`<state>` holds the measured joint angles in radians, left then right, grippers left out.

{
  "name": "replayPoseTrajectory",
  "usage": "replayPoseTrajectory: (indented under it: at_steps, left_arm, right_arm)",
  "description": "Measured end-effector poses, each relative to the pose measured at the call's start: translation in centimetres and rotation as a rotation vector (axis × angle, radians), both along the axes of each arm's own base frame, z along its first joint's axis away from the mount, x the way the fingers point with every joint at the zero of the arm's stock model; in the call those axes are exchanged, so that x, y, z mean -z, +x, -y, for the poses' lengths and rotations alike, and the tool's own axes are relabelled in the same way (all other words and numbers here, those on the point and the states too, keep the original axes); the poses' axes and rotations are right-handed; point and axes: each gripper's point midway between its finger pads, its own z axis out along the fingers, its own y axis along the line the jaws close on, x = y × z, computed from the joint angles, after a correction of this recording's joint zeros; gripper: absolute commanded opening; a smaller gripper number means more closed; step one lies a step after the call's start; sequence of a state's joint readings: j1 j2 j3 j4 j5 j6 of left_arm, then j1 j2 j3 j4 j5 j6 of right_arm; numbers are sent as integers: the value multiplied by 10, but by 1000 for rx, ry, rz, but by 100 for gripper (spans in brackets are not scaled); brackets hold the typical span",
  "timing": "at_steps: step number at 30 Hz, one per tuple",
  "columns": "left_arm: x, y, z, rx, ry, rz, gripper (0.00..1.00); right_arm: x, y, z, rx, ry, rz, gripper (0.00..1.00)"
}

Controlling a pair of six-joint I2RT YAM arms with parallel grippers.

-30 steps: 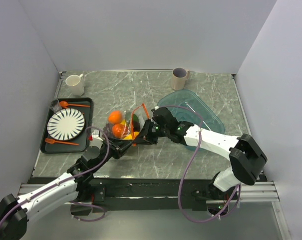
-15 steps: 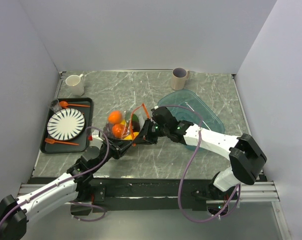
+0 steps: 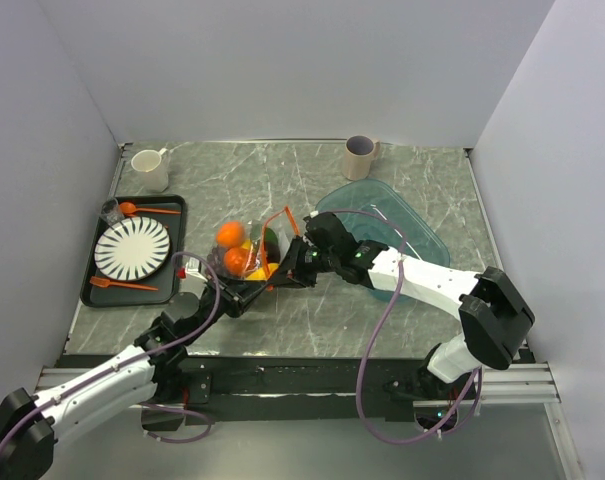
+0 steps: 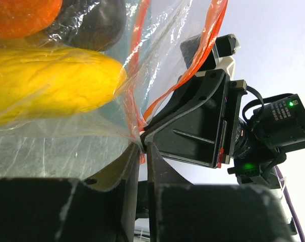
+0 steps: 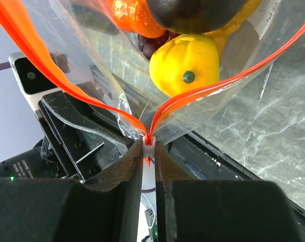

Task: Place the food in the zip-top bag and seal the zipper
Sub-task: Zip the zipper food storage bag at the center of the board.

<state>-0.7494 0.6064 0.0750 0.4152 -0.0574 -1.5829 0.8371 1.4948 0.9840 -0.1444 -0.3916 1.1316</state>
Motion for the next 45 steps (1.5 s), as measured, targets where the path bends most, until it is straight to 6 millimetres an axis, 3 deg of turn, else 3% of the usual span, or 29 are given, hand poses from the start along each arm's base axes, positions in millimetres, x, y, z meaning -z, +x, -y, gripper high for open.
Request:
replayPoseTrajectory:
  at_steps: [2,5,45]
  left_arm:
    - [0,0,0,0,1,1,13]
    - [1,1,2,2,3,3,1]
    - [7,-15,21,175,136,64,1]
  right_arm:
    - [0,0,0,1,-1,1,2]
    - [1,2,1,5,-5,3,2]
    - [-1,4,13,18,-54,64,0]
